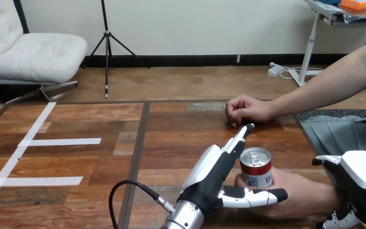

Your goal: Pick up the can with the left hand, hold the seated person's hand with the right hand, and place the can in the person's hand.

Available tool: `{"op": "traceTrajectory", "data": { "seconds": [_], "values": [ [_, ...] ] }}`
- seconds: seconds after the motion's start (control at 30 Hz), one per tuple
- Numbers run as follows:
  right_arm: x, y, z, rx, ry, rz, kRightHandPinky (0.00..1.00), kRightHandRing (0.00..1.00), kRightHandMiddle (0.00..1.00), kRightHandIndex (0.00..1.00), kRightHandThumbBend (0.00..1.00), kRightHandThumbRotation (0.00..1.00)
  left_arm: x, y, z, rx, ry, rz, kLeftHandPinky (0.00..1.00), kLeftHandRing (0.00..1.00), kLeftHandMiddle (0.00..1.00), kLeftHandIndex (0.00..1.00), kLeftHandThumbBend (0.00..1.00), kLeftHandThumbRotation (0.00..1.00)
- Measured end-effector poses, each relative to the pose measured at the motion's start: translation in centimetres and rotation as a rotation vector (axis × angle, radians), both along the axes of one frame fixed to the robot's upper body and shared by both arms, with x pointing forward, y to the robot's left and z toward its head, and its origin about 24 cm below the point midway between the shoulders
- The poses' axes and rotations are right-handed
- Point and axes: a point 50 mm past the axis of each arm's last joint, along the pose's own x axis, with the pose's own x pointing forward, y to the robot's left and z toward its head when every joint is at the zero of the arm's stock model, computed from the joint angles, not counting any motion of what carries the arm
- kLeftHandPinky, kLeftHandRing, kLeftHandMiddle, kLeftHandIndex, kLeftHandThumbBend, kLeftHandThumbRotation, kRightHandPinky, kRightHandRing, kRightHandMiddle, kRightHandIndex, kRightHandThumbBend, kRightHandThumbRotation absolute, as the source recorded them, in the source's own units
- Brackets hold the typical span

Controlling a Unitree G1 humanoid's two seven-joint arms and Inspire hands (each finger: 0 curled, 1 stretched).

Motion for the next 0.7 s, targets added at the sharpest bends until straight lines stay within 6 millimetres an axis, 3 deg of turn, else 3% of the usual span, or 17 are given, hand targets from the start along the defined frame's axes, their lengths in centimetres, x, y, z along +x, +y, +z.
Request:
{"op": "traceTrajectory", "data": {
  "seconds": [0.7],
  "values": [
    [0.0,0.06,0.0,-0.008,-0.001,0.008,0.8,0.86,0.87,0.85,0.92,0.0,0.01,0.0,0.0,-0.004,0.006,-0.004,1.0,1.0,1.0,1.0,0.82,0.35]
  ]
}}
